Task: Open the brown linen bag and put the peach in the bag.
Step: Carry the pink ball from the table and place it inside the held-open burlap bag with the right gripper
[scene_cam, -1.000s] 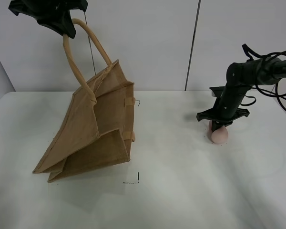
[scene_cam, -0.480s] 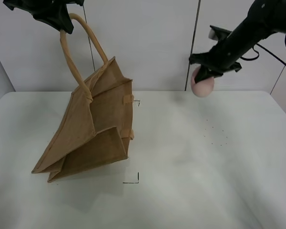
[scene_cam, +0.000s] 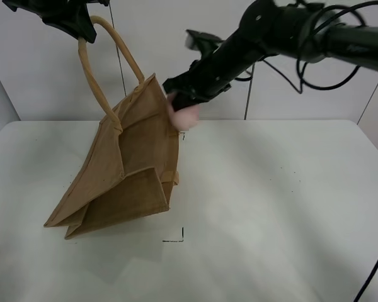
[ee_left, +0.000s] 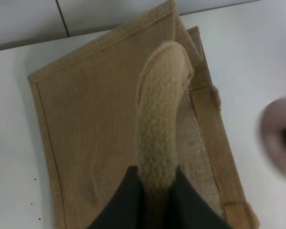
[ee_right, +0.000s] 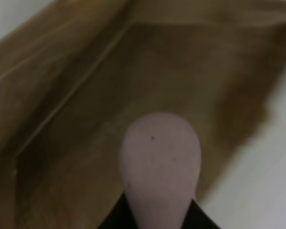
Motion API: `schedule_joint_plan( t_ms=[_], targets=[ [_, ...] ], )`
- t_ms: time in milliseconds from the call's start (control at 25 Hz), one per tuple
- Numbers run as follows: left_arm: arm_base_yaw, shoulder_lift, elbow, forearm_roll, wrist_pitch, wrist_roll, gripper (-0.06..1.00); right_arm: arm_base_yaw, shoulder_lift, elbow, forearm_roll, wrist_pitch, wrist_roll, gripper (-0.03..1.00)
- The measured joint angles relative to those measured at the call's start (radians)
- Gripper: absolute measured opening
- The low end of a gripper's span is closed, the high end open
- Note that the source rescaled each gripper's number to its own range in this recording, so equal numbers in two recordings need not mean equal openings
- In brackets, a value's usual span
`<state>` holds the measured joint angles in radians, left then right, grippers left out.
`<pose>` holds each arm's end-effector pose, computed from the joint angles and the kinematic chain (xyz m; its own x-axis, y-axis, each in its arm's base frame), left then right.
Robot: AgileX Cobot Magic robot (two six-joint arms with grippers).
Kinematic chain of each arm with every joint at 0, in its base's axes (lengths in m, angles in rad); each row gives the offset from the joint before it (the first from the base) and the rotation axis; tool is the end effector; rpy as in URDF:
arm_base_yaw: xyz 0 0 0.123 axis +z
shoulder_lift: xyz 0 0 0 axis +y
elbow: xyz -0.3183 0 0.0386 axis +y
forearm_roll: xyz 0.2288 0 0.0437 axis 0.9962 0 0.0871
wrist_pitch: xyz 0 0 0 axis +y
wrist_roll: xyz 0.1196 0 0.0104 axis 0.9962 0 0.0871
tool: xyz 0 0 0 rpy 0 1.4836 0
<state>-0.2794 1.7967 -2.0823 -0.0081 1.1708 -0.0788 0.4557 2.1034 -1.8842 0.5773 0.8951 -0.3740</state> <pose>0.3842 -0.1111 0.4450 -0.7089 0.1182 -0.6954 0.2235 0.9727 -0.0625 0.4191 0.2623 0.2828 -0.7329 -0.3463 -0.5857 -0.6145 0.7064 0.3513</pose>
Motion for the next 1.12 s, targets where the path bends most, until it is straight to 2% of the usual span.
schedule_joint_plan(
  t_ms=[160, 360, 640, 840, 880, 920, 1000, 1040, 1120],
  targets=[
    [0.000, -0.001, 0.000, -0.001, 0.000, 0.000, 0.00, 0.077, 0.091, 0.000, 0.039, -0.049, -0.183, 0.00],
    [0.000, -0.002, 0.000, -0.001, 0.000, 0.001, 0.00, 0.106, 0.182, 0.000, 0.179, -0.057, -0.364, 0.00],
    [0.000, -0.002, 0.000, -0.001, 0.000, 0.001, 0.00, 0.153, 0.222, 0.000, 0.245, -0.218, -0.404, 0.00],
    [0.000, -0.002, 0.000, -0.001, 0.000, 0.001, 0.00, 0.164, 0.248, 0.000, 0.255, -0.277, -0.410, 0.01],
    [0.000, -0.002, 0.000, -0.001, 0.000, 0.001, 0.00, 0.164, 0.252, 0.000, 0.255, -0.281, -0.410, 0.05],
    [0.000, -0.002, 0.000, -0.001, 0.000, 0.001, 0.00, 0.164, 0.257, 0.000, 0.256, -0.281, -0.410, 0.14],
    [0.000, -0.002, 0.000, -0.001, 0.000, 0.001, 0.00, 0.164, 0.261, 0.000, 0.256, -0.281, -0.410, 0.44],
    [0.000, -0.002, 0.000, -0.001, 0.000, 0.001, 0.00, 0.164, 0.261, 0.000, 0.256, -0.281, -0.411, 0.65],
    [0.000, -0.002, 0.000, -0.001, 0.000, 0.001, 0.00, 0.164, 0.261, 0.000, 0.252, -0.283, -0.410, 0.88]
  ],
)
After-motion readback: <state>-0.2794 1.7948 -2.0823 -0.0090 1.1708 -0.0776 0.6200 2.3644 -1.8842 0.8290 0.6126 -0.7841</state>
